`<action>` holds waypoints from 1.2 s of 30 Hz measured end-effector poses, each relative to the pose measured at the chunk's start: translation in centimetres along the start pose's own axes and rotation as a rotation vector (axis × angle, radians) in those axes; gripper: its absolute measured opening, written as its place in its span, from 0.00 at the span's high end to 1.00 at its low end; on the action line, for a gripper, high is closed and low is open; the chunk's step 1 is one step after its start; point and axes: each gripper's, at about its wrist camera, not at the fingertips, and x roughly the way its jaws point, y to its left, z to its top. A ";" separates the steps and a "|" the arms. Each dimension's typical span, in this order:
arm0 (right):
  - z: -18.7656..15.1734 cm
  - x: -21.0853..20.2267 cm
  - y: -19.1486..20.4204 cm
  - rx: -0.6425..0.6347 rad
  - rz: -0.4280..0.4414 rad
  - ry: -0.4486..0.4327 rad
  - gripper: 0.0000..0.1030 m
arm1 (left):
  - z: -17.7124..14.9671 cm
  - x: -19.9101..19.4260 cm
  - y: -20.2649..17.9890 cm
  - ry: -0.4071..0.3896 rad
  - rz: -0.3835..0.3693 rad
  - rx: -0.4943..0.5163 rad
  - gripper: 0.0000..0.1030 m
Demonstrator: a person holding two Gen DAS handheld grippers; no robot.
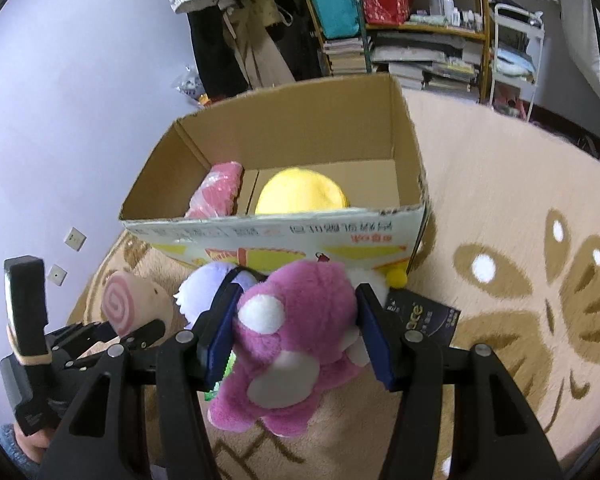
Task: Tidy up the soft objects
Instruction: 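Lift the swirl cushion with the left gripper while the right gripper lifts the pink bear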
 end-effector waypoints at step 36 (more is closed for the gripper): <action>6.0 -10.3 0.7 -0.059 0.040 -0.436 0.42 | 2.9 -11.4 -1.3 -0.493 0.028 0.059 0.61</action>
